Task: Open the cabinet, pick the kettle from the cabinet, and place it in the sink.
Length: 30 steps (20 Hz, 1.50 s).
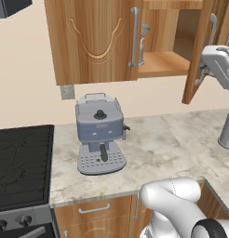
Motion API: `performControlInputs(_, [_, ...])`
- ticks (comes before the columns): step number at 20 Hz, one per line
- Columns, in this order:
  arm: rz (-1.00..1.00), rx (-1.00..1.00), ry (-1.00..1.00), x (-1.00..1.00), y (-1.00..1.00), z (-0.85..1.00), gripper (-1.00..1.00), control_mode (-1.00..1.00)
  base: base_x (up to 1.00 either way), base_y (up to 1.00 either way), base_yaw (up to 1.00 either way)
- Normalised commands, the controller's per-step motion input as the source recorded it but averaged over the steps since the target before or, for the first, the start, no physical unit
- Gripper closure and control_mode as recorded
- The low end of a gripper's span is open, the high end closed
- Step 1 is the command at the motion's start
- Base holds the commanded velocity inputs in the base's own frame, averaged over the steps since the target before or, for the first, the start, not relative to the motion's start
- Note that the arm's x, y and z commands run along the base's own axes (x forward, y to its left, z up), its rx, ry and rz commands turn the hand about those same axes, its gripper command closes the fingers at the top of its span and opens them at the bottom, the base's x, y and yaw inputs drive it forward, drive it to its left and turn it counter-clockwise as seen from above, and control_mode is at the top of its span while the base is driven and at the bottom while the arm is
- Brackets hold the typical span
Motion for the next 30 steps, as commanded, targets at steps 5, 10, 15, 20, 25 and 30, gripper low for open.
performControlInputs(5, [0.00,0.06,0.00,-0.20,-0.47,0.04,1.00,-1.00,0.00,0.00,0.00])
performControlInputs(10, [0.00,0.04,0.00,-0.09,-0.44,0.06,-1.00,-1.00,0.00,0.00,0.00])
performControlInputs(15, [0.00,0.00,0.00,-0.06,-0.37,-0.07,-1.00,-1.00,0.00,0.00,0.00])
performControlInputs(20, [0.00,0.00,0.00,-0.13,-0.33,-0.12,-1.00,-1.00,0.00,0.00,0.00])
performControlInputs(25, [-0.03,0.00,0.00,-0.35,-0.15,-0.01,-1.00,-1.00,0.00,0.00,0.00])
performControlInputs(30, [-0.04,0.00,0.00,-0.43,-0.02,0.01,-1.00,-1.00,0.00,0.00,0.00])
